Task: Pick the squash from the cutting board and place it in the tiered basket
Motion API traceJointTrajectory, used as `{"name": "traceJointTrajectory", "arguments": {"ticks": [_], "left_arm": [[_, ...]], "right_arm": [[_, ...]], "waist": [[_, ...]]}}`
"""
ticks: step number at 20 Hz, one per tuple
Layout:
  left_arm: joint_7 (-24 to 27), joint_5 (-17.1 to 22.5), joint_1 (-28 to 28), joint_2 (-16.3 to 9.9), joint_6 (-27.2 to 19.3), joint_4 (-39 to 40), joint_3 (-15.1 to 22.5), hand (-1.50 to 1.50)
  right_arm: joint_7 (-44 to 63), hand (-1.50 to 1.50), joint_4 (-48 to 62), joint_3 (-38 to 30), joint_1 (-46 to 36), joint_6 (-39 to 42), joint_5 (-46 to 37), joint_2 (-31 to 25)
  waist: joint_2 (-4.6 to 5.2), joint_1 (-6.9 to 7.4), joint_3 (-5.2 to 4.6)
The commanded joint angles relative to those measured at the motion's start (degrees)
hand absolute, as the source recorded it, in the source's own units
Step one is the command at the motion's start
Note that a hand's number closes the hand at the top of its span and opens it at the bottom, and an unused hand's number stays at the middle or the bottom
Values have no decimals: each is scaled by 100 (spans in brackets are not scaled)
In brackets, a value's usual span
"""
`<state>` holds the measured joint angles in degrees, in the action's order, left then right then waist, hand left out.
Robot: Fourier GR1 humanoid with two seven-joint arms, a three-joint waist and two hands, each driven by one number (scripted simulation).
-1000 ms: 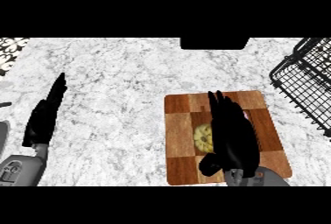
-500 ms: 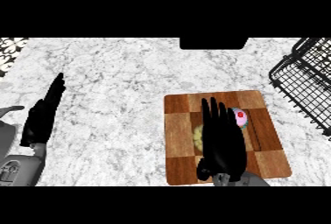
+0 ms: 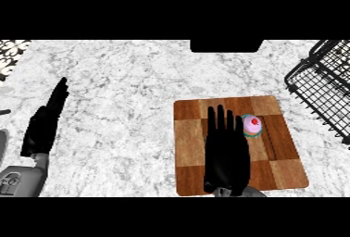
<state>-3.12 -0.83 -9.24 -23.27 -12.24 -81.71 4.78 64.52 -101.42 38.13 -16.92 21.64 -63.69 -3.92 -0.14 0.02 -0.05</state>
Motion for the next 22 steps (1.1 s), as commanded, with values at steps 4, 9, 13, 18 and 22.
{"name": "traceJointTrajectory", "arguments": {"ticks": [4, 9, 13, 18, 22], "left_arm": [[262, 123, -80, 48, 241, 329, -212, 0], [208, -50, -101, 139, 150, 254, -207, 0], [-154, -390, 67, 426, -151, -209, 52, 0], [-224, -387, -196, 350, 98, -43, -117, 0], [-154, -492, -396, 570, 90, 305, -80, 0]], "right_arm": [[574, -150, 305, -306, 180, 361, -402, 274], [490, -150, 702, -359, 295, 79, -544, 384], [546, -150, 481, -546, 131, 378, -430, 387], [587, -150, 769, -506, 118, 93, -163, 388], [222, -150, 1464, -545, 188, -430, -262, 388]], "waist": [[18, -29, 1], [21, -2, 3], [8, 11, 5], [15, 11, 5], [25, -1, 5]]}}
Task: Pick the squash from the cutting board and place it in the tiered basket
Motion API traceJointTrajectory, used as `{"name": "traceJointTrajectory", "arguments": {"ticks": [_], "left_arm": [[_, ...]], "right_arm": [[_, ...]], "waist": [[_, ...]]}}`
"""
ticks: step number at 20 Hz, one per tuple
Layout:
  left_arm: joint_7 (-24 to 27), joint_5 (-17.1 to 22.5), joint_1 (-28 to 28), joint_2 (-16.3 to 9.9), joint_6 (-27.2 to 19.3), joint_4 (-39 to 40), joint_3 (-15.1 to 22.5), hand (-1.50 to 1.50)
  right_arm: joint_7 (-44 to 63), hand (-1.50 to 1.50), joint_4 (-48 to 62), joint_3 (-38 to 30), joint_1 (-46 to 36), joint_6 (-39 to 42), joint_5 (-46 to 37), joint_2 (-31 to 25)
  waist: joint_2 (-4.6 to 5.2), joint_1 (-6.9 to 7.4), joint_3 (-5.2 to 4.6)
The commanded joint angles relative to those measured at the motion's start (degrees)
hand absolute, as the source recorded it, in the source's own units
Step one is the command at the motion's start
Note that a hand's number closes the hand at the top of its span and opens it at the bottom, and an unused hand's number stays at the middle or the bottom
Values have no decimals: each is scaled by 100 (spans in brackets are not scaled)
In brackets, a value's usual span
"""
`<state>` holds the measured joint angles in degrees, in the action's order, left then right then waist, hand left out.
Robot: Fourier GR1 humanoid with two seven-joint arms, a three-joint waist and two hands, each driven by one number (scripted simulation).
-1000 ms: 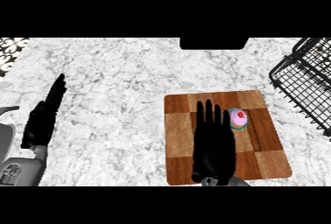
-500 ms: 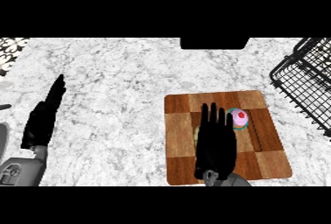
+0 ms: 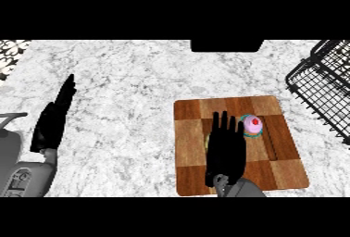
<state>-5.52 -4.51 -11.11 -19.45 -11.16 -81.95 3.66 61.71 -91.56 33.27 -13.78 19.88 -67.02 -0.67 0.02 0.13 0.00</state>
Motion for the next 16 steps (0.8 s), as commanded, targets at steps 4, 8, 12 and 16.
{"name": "traceJointTrajectory", "arguments": {"ticks": [4, 8, 12, 16], "left_arm": [[270, -24, 210, 19, 206, 71, -238, 0], [349, -48, 141, 33, 318, 17, -337, 0], [139, -237, 81, 217, 75, -42, -162, 0], [305, -124, 393, 67, 362, -121, -420, 0]], "right_arm": [[176, -150, 379, -572, -201, 62, 183, 64], [99, 150, 933, -303, -39, -407, 386, 65], [-136, 150, 1173, 122, -349, 566, 199, 20], [-246, 150, 1151, -70, -397, 422, 54, 65]], "waist": [[-2, 4, 0], [1, -1, 1], [3, -3, -2], [-3, 3, 0]]}}
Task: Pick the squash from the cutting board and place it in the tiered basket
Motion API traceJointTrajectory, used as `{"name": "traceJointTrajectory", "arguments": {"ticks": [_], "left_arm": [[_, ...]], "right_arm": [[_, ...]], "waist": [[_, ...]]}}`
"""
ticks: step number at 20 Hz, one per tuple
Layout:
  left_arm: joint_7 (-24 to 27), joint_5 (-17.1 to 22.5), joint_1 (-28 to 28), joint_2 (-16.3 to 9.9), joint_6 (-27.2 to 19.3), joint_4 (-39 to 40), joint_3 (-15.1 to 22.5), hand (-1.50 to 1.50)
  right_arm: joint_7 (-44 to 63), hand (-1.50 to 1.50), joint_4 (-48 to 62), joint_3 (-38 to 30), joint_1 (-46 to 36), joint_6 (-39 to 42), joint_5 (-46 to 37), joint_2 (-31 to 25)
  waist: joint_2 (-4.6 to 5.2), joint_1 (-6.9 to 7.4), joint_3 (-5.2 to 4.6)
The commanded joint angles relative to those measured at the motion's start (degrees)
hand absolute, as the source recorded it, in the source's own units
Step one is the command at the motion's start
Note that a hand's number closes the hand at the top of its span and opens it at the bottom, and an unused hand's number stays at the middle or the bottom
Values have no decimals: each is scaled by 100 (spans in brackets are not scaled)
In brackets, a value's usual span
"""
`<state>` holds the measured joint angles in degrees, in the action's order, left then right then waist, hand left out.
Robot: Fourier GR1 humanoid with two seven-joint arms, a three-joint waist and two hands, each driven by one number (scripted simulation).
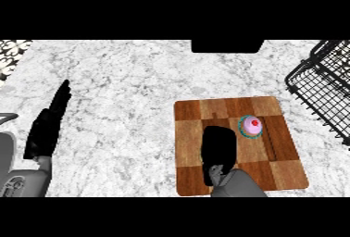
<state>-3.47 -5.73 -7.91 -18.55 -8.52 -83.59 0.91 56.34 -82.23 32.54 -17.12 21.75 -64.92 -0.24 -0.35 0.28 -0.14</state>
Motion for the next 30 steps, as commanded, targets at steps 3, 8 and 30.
{"name": "traceJointTrajectory", "arguments": {"ticks": [3, 8, 30], "left_arm": [[164, 13, -54, -36, 187, 140, -269, 0], [-47, -146, -28, 29, 165, -63, -95, 0], [-148, -251, -384, 215, 181, -8, 129, 0]], "right_arm": [[701, 150, -684, 282, 358, -107, 220, 23], [693, 150, -118, -558, -190, -933, 519, 21], [1728, 150, 2494, -4489, -4803, -3454, -2255, -1282]], "waist": [[26, -32, 13], [44, 30, 18], [151, 402, 1]]}}
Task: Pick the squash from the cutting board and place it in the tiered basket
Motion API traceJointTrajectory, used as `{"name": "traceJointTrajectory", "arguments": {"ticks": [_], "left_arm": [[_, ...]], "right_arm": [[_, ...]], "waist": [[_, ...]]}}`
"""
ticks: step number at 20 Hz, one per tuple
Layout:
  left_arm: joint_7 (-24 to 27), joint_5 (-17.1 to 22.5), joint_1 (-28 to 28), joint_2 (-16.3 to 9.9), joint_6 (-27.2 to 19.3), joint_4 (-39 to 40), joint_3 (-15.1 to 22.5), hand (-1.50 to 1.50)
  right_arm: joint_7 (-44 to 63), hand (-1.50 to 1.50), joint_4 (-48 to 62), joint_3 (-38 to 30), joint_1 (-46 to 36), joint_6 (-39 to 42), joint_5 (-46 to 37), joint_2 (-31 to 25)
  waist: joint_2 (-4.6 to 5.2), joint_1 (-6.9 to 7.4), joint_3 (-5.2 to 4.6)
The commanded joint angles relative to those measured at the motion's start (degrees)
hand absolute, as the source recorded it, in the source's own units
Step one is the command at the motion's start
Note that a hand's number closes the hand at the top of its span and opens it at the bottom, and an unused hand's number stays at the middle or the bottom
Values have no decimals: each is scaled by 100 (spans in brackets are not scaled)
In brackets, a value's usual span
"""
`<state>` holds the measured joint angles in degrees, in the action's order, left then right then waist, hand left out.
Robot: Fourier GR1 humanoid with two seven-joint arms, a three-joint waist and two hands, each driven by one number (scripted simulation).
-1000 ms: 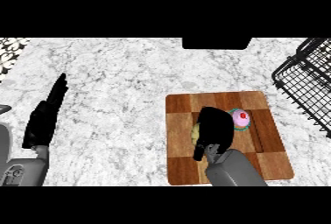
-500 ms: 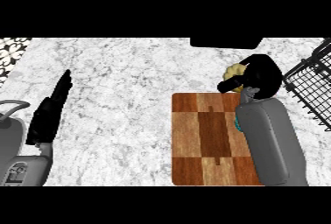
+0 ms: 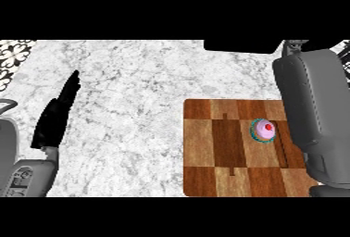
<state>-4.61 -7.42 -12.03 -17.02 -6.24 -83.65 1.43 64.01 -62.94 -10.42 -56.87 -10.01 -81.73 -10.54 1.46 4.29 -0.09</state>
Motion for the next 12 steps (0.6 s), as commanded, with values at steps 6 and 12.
{"name": "traceJointTrajectory", "arguments": {"ticks": [6, 12], "left_arm": [[144, 20, 346, -93, 48, -29, -142, 0], [202, -22, 192, 109, -53, 234, -160, 0]], "right_arm": [[905, 150, 1803, -543, -1670, 226, -971, -562], [-80, 150, 2395, -1167, -1677, -840, -467, -953]], "waist": [[-77, -112, 1], [-79, -257, 9]]}}
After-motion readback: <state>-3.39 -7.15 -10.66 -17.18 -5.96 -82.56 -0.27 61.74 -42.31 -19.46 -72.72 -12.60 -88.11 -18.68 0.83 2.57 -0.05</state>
